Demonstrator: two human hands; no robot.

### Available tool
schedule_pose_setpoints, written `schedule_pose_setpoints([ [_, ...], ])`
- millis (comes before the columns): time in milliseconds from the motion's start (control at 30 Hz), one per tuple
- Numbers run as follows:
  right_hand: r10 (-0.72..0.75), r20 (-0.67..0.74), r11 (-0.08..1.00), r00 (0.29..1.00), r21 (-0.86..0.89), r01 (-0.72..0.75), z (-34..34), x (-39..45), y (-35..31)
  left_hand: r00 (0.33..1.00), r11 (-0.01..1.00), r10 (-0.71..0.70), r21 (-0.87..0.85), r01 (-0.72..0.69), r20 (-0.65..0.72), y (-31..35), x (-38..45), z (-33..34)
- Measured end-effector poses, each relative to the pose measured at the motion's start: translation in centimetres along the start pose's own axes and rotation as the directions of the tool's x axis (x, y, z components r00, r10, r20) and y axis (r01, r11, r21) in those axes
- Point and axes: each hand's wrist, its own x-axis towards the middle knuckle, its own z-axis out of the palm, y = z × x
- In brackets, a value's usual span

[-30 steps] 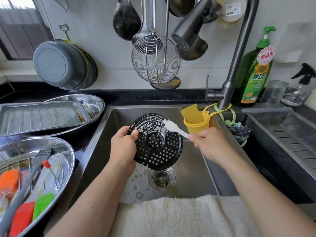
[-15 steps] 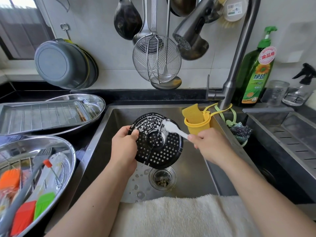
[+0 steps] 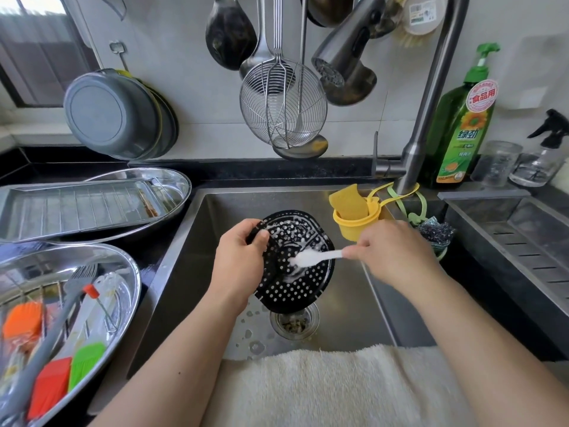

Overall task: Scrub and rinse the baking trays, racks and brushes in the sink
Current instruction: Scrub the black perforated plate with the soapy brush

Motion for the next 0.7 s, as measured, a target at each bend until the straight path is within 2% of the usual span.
schedule_pose_setpoints([
  [67, -0.018, -0.016, 1.0, 1.0, -0.019, 0.017, 0.2, -0.3, -0.3, 1.0, 1.0, -0.002, 0.005, 0.002, 0.008, 0.1, 0.0, 0.0],
  [133, -0.095, 0.014, 0.993, 0.995, -0.065, 0.095, 1.2, -0.6, -1.4, 1.0, 1.0, 0.0, 0.021, 0.0, 0.019, 0.1, 0.0, -0.1],
  [267, -0.01, -0.058, 1.0, 0.998, 0.007, 0.01, 0.3, 0.1, -0.2, 0.999, 0.999, -0.034, -0.033, 0.034, 0.016, 0.3, -0.1, -0.2],
  [400, -0.103, -0.067, 0.994, 0.992, -0.041, 0.101, 1.8, -0.5, -1.5, 0.997, 0.995, -0.081, -0.056, 0.081, 0.01, 0.2, 0.1, -0.2],
  [533, -0.043, -0.145, 0.999, 0.989, 0.014, 0.046, 1.2, 0.2, -0.3, 0.988, 0.979, -0.153, -0.135, 0.154, 0.021, 0.0, 0.4, -0.2],
  [633, -0.116, -0.104, 0.993, 0.988, -0.028, 0.114, 2.1, -0.4, -1.5, 0.985, 0.977, -0.171, -0.125, 0.173, 0.028, 0.0, 0.4, -0.2],
  [700, -0.091, -0.096, 0.996, 0.991, -0.01, 0.091, 1.8, -0.5, -1.4, 0.983, 0.972, -0.184, -0.143, 0.184, 0.014, -0.2, 0.5, -0.3],
])
